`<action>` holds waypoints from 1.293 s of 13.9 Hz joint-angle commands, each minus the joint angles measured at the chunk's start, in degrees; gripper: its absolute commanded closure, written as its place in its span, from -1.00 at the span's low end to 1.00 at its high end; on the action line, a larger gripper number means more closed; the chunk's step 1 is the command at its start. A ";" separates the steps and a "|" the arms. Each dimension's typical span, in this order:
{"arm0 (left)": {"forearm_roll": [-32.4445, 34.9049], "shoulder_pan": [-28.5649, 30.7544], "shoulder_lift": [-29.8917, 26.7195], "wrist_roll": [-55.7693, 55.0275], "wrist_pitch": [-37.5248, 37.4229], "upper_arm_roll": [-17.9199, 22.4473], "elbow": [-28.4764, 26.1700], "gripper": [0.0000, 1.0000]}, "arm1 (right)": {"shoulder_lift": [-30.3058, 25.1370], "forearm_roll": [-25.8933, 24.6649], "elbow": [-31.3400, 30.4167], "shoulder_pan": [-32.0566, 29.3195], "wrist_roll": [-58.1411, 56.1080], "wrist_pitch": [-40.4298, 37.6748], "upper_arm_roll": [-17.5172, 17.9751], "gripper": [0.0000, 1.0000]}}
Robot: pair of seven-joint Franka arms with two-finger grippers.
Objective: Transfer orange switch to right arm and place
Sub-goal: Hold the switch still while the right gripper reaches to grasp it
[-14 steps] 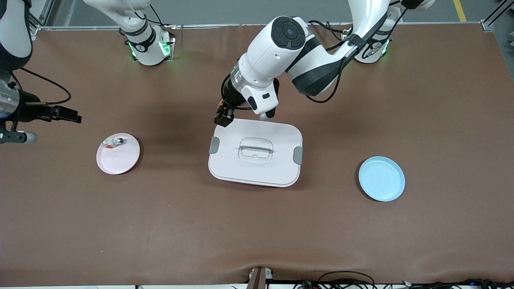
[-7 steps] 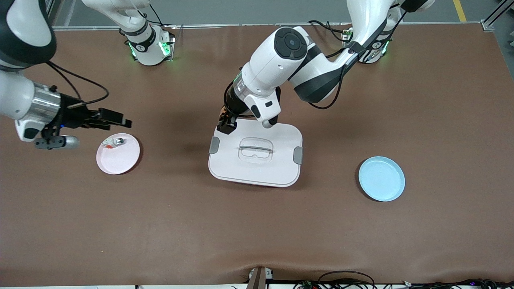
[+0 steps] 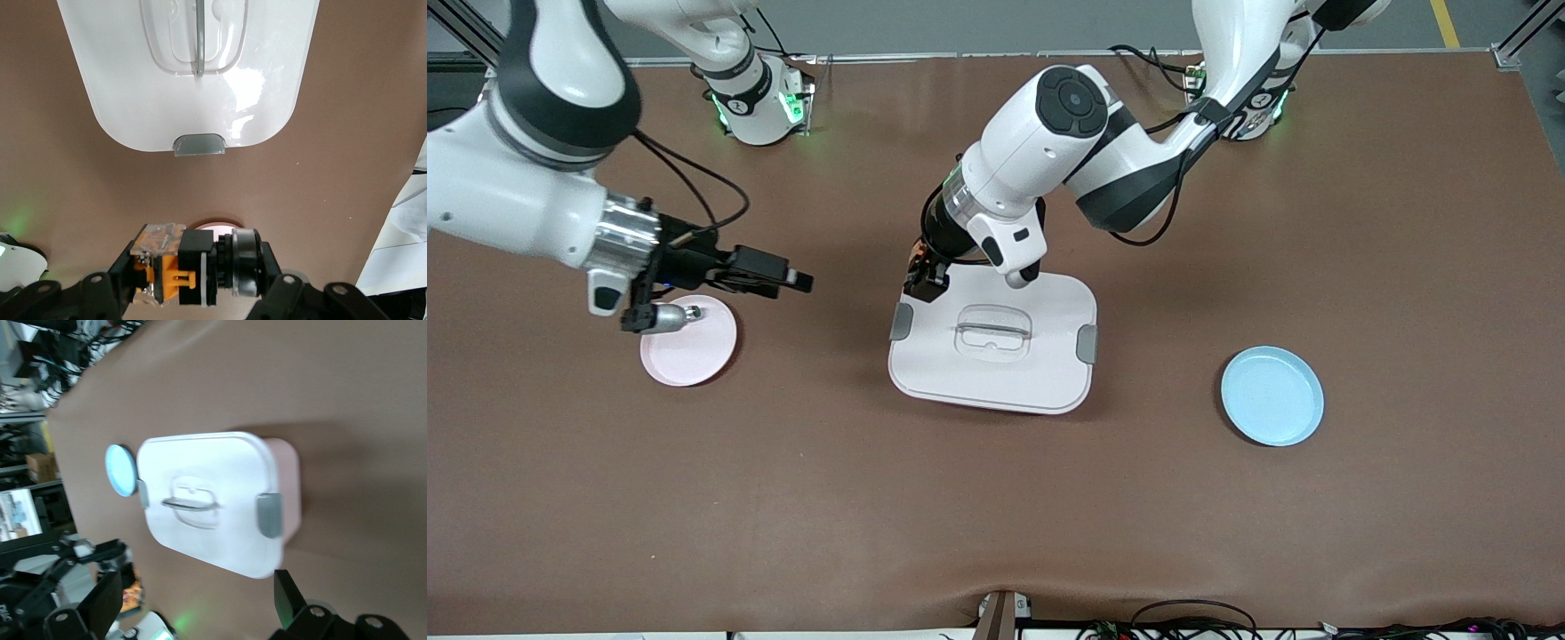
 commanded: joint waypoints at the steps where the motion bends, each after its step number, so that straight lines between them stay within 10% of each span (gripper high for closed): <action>1: -0.74 -0.69 1.54 -0.58 1.21 0.29 1.54 1.00 | -3.73 6.14 -6.09 4.06 -2.41 6.80 -0.42 -1.00; 9: -3.29 -0.60 1.63 -0.67 1.48 0.11 1.54 1.00 | -5.67 21.71 -14.72 11.28 -15.08 17.98 -0.43 -1.00; 18: -5.75 -0.69 2.51 -1.28 2.88 0.29 1.54 1.00 | -5.41 22.95 -15.25 15.15 -16.13 20.01 -0.51 -1.00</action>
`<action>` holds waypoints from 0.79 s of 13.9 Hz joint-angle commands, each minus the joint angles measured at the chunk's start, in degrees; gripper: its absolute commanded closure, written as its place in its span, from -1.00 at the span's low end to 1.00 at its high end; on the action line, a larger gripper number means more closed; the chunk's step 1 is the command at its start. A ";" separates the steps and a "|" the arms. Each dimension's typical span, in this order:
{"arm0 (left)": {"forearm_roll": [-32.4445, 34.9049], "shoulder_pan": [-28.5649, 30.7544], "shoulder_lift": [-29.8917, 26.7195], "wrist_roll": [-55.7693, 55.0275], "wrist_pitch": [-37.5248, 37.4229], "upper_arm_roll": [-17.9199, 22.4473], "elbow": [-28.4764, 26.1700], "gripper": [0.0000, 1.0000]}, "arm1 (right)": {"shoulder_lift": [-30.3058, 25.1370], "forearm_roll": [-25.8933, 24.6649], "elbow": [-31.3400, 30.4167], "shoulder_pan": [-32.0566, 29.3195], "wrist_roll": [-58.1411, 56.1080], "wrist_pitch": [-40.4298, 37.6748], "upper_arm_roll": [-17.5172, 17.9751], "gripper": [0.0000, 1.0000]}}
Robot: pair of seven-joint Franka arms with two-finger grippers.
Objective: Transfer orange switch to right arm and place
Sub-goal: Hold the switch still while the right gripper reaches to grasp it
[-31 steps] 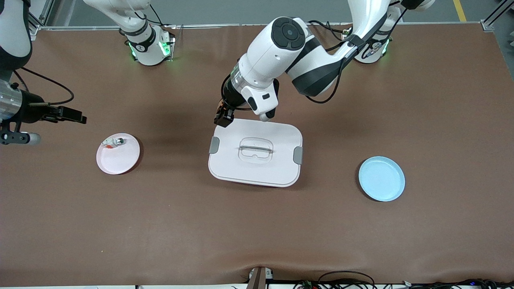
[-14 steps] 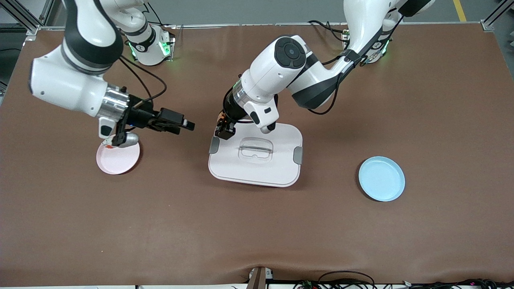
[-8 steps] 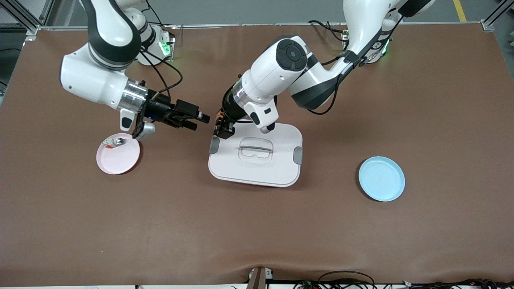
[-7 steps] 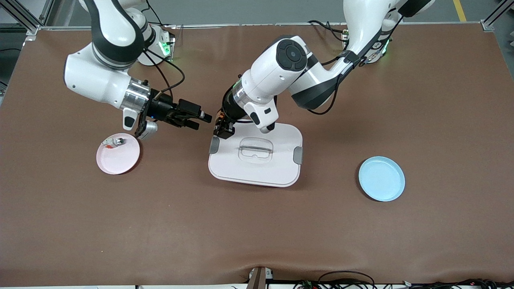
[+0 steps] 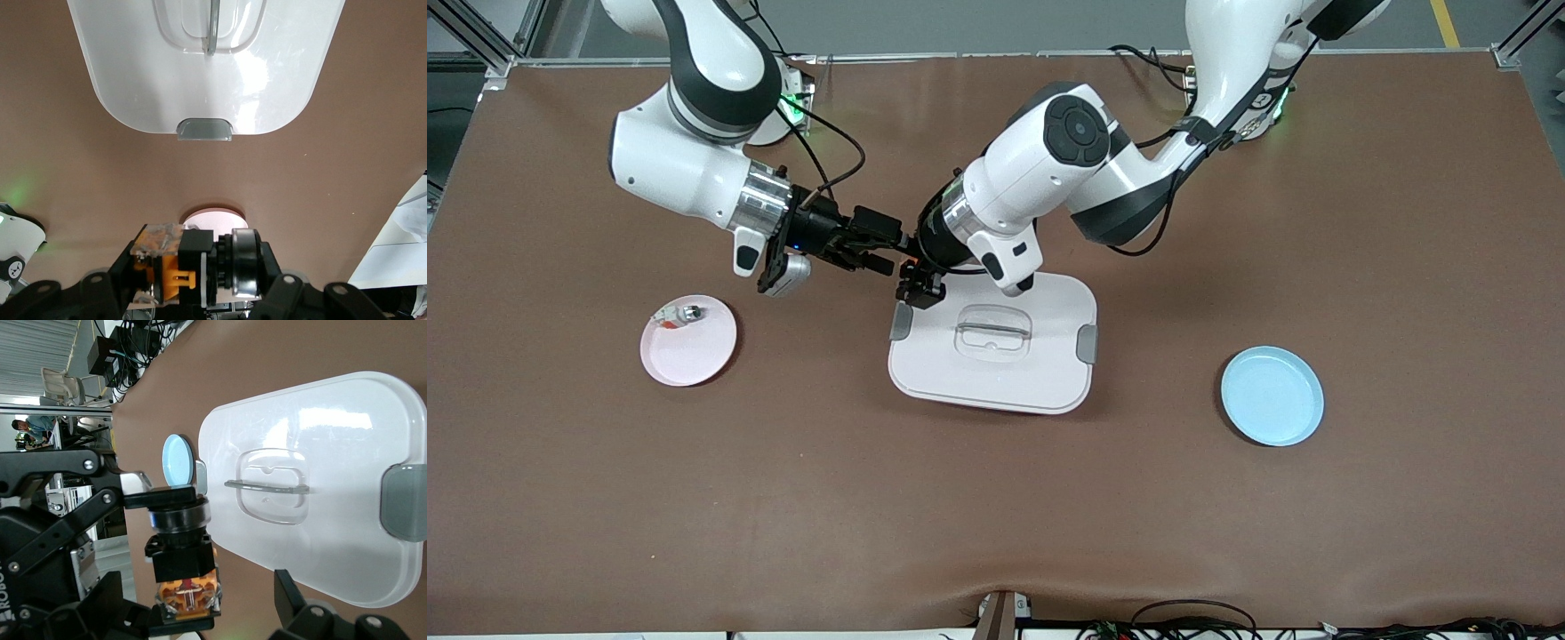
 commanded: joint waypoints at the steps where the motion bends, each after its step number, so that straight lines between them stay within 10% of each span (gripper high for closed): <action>1: -1.00 -0.67 0.90 -1.06 0.57 0.30 1.48 1.00 | -1.74 2.21 -1.94 0.75 -3.32 0.71 -0.57 -1.00; 6: -1.00 -0.67 0.81 -1.15 0.57 0.21 1.39 1.00 | -1.74 2.12 -2.03 0.75 -6.74 0.80 -0.57 -0.05; 11: -1.00 -0.76 0.81 -1.15 0.57 0.21 1.39 1.00 | -1.57 2.12 -1.94 1.02 -7.28 1.15 -0.57 0.29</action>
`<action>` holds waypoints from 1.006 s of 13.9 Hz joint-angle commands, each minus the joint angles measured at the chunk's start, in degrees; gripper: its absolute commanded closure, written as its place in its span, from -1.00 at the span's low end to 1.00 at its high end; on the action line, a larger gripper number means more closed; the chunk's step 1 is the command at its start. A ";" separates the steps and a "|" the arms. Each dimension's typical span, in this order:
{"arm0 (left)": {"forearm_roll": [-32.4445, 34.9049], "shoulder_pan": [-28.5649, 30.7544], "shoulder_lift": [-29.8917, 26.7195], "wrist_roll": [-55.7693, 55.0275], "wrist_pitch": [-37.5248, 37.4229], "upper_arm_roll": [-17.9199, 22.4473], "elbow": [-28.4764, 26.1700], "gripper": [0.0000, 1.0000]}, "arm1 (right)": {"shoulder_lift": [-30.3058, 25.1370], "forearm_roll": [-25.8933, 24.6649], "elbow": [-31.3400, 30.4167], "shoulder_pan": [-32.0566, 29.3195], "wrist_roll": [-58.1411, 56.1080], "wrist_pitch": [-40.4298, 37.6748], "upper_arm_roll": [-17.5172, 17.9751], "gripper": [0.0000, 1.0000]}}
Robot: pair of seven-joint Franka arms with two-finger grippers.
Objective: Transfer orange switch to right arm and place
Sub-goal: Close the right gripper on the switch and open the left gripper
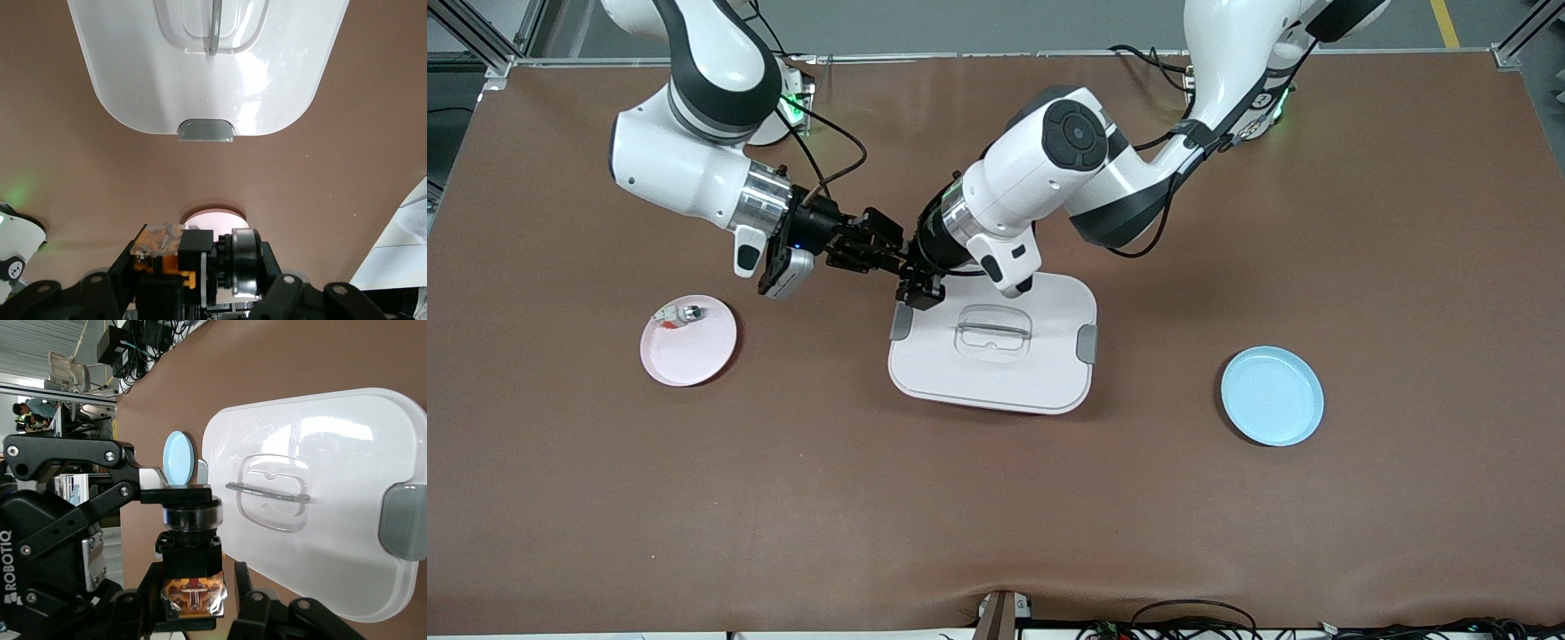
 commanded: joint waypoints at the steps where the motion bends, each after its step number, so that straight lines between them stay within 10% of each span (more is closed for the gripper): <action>1: -0.95 -0.85 0.58 -1.04 0.51 0.21 1.48 1.00 | -1.56 1.97 -1.85 1.16 -2.48 0.98 -0.47 0.81; 2: -0.95 -0.93 0.58 -1.12 0.42 0.21 1.39 0.95 | -1.48 1.96 -1.76 1.08 -2.66 0.80 -0.47 1.00; 4: -0.95 -0.85 0.49 -1.13 0.42 0.21 1.39 -0.07 | -1.39 1.96 -1.76 1.08 -2.66 0.63 -0.47 1.00; 8: -0.95 -0.85 0.32 -0.69 1.21 0.21 1.39 -0.07 | -1.13 -0.74 -0.97 0.90 -5.37 0.45 -0.56 1.00; 9: -0.95 -0.76 0.14 -0.69 1.21 0.21 1.39 -0.21 | -0.86 -3.28 -0.54 0.38 -8.08 0.36 -0.56 1.00; 10: -0.95 -0.59 0.05 -0.60 1.21 0.21 1.39 -0.92 | -0.51 -5.40 -0.27 -0.06 -10.55 0.19 -0.82 1.00; 14: -0.69 0.81 -1.26 0.98 0.25 0.30 1.39 -1.00 | 0.46 -6.74 -0.27 -2.09 -16.36 0.01 -0.82 1.00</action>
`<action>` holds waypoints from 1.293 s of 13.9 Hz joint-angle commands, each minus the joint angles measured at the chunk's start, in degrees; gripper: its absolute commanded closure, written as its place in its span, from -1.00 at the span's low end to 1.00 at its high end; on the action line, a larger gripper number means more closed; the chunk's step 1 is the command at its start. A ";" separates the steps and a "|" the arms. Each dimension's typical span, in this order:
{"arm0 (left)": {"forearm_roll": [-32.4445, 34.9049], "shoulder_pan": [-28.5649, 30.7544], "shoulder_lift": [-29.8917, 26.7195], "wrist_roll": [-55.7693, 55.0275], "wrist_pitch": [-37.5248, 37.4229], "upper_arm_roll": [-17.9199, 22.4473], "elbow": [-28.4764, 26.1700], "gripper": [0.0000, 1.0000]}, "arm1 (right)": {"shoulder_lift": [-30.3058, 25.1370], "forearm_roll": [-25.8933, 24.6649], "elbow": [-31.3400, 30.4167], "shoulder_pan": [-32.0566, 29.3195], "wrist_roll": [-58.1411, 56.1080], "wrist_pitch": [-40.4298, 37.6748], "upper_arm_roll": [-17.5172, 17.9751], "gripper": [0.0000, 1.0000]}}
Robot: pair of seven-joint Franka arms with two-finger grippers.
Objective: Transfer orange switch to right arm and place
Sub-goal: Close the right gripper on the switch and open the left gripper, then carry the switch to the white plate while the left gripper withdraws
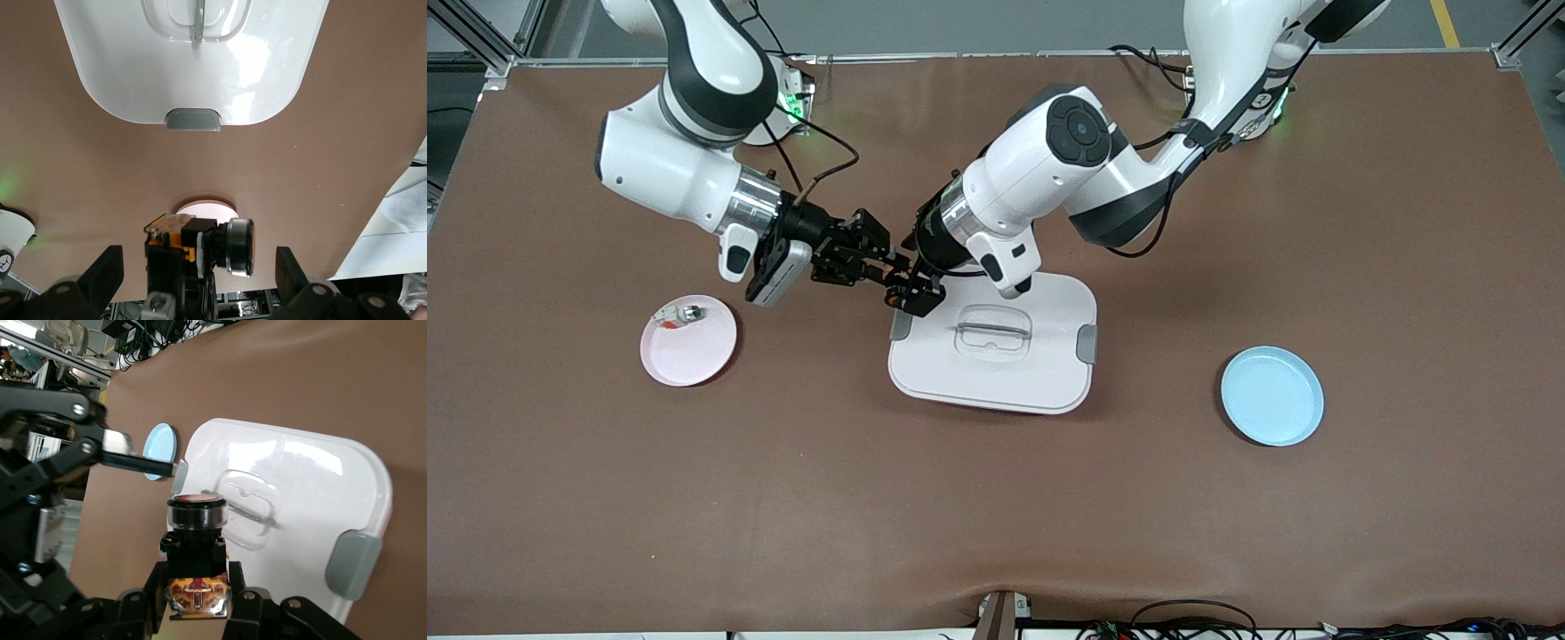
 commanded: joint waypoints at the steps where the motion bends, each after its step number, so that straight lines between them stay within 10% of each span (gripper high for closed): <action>1: -0.60 1.78 -2.37 1.93 -2.18 0.30 0.50 -1.00 | 0.68 -0.86 -0.22 -1.26 -4.67 -0.20 0.27 1.00; 4: -0.42 5.72 -4.14 8.95 -6.65 0.22 0.50 -1.00 | 1.21 -4.62 -0.23 -2.75 -8.97 -0.46 0.27 1.00; 18: 15.20 34.47 -15.39 69.78 -37.43 0.48 -0.73 -1.00 | 1.12 -55.32 -1.37 -18.84 -42.20 -11.01 0.27 1.00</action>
